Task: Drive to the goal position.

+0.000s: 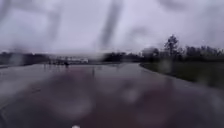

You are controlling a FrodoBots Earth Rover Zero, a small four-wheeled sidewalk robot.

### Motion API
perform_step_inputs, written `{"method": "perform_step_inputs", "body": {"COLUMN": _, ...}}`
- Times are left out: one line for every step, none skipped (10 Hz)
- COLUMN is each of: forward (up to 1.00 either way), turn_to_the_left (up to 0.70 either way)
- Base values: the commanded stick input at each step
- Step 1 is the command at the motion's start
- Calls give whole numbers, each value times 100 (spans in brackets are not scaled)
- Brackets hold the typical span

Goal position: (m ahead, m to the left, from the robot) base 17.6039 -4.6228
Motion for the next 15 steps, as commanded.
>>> {"method": "perform_step_inputs", "body": {"forward": 70, "turn_to_the_left": 0}}
{"method": "perform_step_inputs", "body": {"forward": 70, "turn_to_the_left": 0}}
{"method": "perform_step_inputs", "body": {"forward": 70, "turn_to_the_left": 0}}
{"method": "perform_step_inputs", "body": {"forward": 70, "turn_to_the_left": 0}}
{"method": "perform_step_inputs", "body": {"forward": 70, "turn_to_the_left": 0}}
{"method": "perform_step_inputs", "body": {"forward": 70, "turn_to_the_left": 0}}
{"method": "perform_step_inputs", "body": {"forward": 70, "turn_to_the_left": 0}}
{"method": "perform_step_inputs", "body": {"forward": 70, "turn_to_the_left": 0}}
{"method": "perform_step_inputs", "body": {"forward": 70, "turn_to_the_left": 0}}
{"method": "perform_step_inputs", "body": {"forward": 70, "turn_to_the_left": 0}}
{"method": "perform_step_inputs", "body": {"forward": 70, "turn_to_the_left": 0}}
{"method": "perform_step_inputs", "body": {"forward": 70, "turn_to_the_left": 0}}
{"method": "perform_step_inputs", "body": {"forward": 70, "turn_to_the_left": 0}}
{"method": "perform_step_inputs", "body": {"forward": 70, "turn_to_the_left": 0}}
{"method": "perform_step_inputs", "body": {"forward": 70, "turn_to_the_left": 0}}
